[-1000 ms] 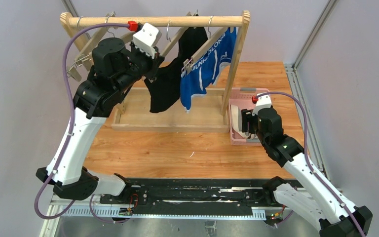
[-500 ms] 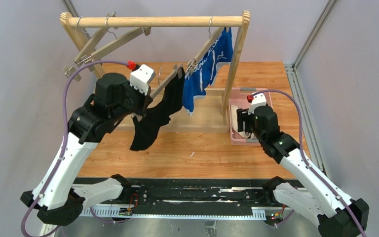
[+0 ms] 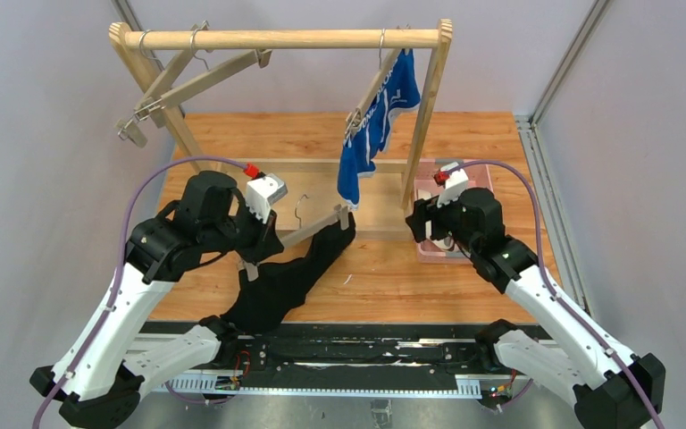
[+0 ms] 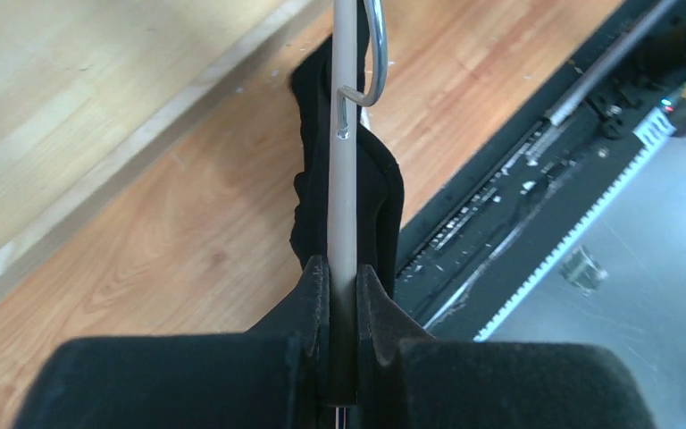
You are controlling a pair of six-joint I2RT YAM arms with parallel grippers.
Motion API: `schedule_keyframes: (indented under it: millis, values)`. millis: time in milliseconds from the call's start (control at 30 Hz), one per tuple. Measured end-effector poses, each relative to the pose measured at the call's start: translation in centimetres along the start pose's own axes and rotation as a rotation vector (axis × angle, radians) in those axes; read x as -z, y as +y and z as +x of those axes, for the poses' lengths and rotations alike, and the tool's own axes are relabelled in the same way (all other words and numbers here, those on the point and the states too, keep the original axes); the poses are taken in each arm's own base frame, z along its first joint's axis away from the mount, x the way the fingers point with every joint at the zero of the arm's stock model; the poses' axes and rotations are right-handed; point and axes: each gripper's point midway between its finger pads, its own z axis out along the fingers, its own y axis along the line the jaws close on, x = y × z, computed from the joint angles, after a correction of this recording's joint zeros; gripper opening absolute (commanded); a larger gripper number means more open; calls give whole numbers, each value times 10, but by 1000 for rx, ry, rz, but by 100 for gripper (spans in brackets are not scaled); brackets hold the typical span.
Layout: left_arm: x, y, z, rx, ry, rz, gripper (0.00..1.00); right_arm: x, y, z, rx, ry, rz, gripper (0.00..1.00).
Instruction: Remove the underwear clipped to the hanger
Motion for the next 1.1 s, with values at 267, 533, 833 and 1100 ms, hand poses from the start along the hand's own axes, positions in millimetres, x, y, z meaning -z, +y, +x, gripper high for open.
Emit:
schedule_keyframes:
  millis: [267, 533, 833, 1100]
  values:
    - [2, -27, 1, -75, -1, 174, 0, 14, 58, -31, 29, -103, -362, 74]
    - [-6, -33, 1, -212, 7, 258, 0, 51, 82, -83, 31, -318, -650, 74]
    - [-7, -46, -24, -348, -89, 354, 0, 61, 103, -98, -47, -319, -916, 71]
    - [-15, -50, -53, -369, -134, 384, 0, 75, 112, -98, -71, -292, -996, 72]
